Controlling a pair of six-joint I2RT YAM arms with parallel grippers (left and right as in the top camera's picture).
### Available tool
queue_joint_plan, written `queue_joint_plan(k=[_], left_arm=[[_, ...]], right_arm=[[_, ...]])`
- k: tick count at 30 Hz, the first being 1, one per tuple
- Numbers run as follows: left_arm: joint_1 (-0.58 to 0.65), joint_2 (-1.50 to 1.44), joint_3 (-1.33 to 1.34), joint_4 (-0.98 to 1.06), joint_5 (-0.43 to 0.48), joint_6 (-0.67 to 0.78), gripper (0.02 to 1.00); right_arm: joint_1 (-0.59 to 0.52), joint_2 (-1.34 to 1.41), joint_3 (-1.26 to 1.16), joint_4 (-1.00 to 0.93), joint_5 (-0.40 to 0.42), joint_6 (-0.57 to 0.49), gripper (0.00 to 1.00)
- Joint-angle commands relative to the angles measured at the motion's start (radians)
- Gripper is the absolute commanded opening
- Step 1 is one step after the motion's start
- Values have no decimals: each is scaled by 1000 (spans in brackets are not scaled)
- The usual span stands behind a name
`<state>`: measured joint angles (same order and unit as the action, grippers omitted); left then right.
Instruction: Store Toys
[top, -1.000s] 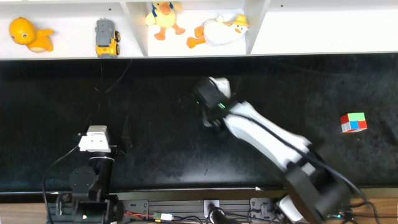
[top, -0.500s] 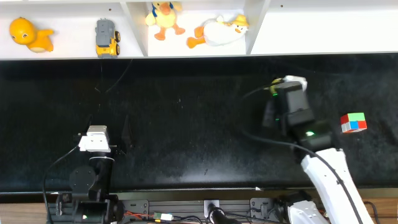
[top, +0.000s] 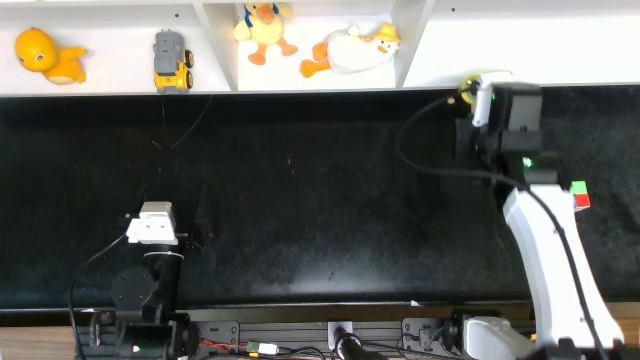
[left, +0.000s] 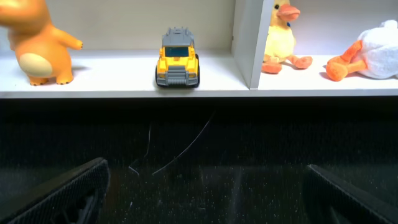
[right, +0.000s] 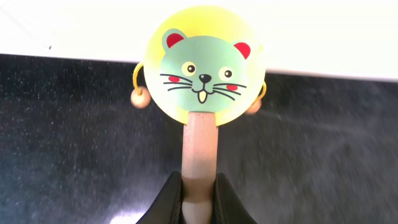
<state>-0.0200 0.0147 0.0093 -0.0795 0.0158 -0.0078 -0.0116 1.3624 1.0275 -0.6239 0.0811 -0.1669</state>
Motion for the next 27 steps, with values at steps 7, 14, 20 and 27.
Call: queue_joint_plan(k=[7,14,20,27], left_arm=[[-4,-11,-1,-4,13,-15,996],[-4,-11,-1,-4,12,-15,996],[-4,-11,-1,-4,13,-15,998],[-4,-11,-1,-4,13,-15,998]], right_arm=[[0,265,240,56,-71,-92,45],[2,399,348,107,-121,-91,45],[19,472,385,142,-143,-68,42],[41,498,385,144,-143,-64,426]])
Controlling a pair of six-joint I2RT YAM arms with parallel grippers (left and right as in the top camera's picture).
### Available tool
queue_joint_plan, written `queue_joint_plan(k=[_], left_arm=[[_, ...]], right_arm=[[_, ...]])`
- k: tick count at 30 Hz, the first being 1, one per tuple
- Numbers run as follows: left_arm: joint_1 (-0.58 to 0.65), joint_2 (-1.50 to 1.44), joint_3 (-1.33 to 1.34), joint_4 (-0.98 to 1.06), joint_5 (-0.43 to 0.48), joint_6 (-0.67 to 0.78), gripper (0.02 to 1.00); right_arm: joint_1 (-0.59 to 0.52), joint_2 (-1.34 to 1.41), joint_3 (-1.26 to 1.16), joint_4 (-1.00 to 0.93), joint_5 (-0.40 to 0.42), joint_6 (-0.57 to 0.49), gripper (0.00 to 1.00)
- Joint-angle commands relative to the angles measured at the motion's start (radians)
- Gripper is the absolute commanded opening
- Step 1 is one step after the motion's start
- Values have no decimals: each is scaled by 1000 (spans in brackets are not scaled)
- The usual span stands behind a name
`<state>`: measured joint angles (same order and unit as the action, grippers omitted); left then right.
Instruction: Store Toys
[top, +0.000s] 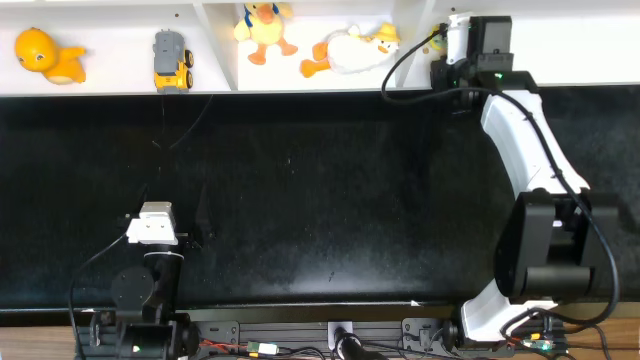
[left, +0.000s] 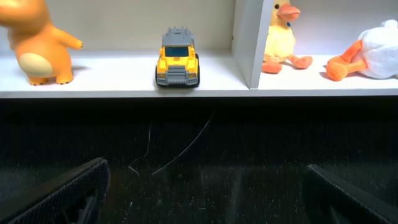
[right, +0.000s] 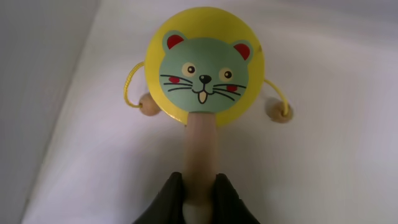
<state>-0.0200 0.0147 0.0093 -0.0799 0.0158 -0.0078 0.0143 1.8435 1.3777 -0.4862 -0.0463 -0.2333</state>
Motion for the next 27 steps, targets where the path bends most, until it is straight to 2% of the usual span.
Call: queue_joint_plan(k=[1,5,6,9,13,19,27], left_arm=[[-4,-11,-1,-4,13,-15,998],[-4,-11,-1,-4,13,-15,998],[-4,-11,-1,-4,13,-15,998],[-4,-11,-1,-4,13,-15,998],[-4,-11,-1,-4,13,-15,996],[-4,-11,-1,-4,13,-15,998],[-4,-11,-1,-4,13,-15,998]], right_arm=[[16,17,34,6,-12,10,507],[19,13,34,-11,-5,37,976],[21,8,34,-20,-5,40,998],[27,-29,33,-76,3,47,996],[32,-130,2,-189,84,47,996],[29,-424,-244,-254,197,47,996],[29,-851,-474,-566,201,46,996]])
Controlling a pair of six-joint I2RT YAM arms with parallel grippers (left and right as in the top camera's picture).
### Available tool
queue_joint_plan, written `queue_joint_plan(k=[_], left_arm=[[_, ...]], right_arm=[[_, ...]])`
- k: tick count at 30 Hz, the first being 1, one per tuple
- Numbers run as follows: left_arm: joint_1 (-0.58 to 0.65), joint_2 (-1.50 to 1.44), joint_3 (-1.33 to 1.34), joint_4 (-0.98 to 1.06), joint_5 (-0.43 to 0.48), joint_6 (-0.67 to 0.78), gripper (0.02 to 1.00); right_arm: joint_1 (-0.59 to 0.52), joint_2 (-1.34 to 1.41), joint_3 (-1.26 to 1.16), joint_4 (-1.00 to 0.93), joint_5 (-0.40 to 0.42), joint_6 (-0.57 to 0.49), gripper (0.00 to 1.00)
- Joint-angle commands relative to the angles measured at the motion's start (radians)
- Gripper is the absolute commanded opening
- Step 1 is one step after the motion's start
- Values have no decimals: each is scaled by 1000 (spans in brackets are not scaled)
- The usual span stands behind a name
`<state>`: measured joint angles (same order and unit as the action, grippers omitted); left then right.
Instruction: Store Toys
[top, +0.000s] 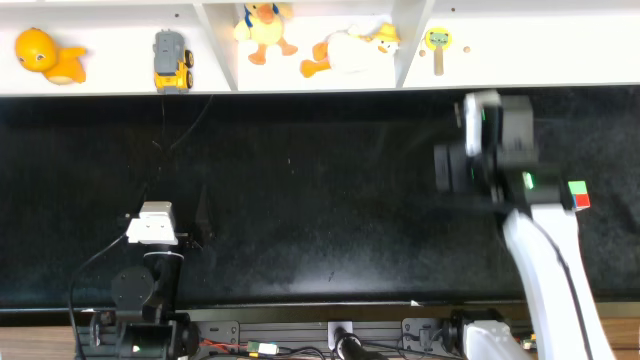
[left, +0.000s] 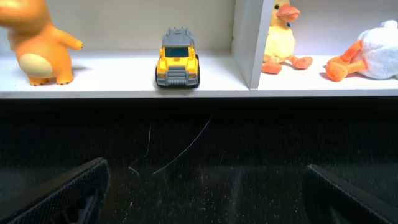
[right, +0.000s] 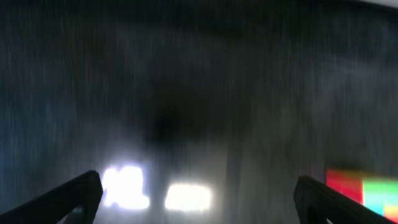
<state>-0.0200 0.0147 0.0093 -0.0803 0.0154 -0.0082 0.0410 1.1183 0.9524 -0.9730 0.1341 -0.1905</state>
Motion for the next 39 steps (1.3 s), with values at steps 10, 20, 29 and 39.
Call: queue_joint_plan(k=[10,20,29,39], left_arm=[[-4,-11,-1,-3,13,-14,998],[-4,-11,-1,-3,13,-14,998],[-4,-11,-1,-3,13,-14,998],[-4,-11,-1,-3,13,-15,998]], right_arm=[[4,-262,-52,-163,-62,-22,996],[-262,-223,-52,-93,-98,-197,998],[-776,-50,-51,-87,-214,-671,917],[-1070,201,-39,95,-399,-892,961]])
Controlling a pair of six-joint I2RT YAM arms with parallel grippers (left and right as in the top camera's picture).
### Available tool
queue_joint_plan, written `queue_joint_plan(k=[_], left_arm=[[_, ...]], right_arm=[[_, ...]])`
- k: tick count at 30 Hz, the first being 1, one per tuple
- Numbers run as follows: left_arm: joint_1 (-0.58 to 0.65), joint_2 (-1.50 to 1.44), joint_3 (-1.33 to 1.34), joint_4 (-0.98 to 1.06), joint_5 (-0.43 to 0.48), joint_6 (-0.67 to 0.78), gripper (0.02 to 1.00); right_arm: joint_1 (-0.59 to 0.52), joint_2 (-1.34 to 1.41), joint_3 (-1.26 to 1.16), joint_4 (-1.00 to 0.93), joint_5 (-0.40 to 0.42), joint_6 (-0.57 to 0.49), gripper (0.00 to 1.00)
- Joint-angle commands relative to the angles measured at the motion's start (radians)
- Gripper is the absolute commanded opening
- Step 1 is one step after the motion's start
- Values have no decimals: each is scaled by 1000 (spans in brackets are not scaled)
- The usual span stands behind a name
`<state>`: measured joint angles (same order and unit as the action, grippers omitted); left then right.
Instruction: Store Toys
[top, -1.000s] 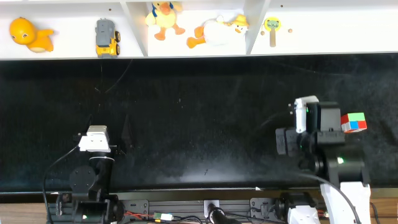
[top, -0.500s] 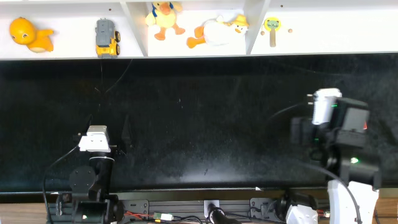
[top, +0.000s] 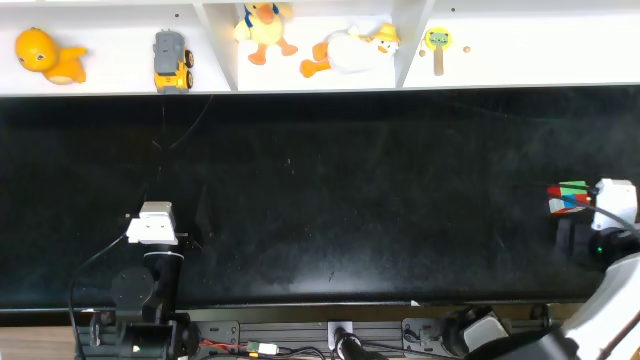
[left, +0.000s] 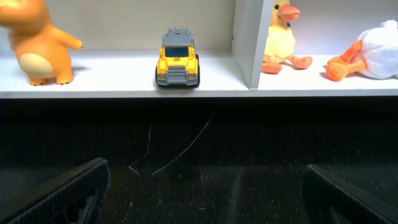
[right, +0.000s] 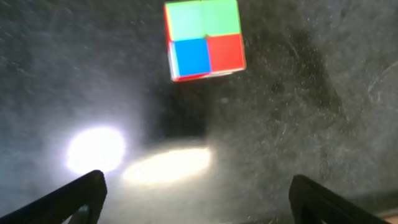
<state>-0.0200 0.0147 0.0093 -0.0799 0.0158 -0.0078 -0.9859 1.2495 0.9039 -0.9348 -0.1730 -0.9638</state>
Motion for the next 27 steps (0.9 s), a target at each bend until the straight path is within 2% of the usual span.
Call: queue_joint_plan(k=[1,5,15,18,27], left_arm=[[-4,-11,-1,-4,13,-15,996],[-4,-11,-1,-4,12,-15,998],[-4,-11,-1,-4,13,-15,998],[-4,-11,-1,-4,13,-15,996],[-4,-11,-1,-4,12,-15,998]], right_arm=[[-49,97,11,83,-92,-118,961],[-45,180,38,152,-113,-114,974],[-20,295,92,183,-286,7,998],[2,316,92,180,-287,45,996],[18,359,92,211,-286,48,996]])
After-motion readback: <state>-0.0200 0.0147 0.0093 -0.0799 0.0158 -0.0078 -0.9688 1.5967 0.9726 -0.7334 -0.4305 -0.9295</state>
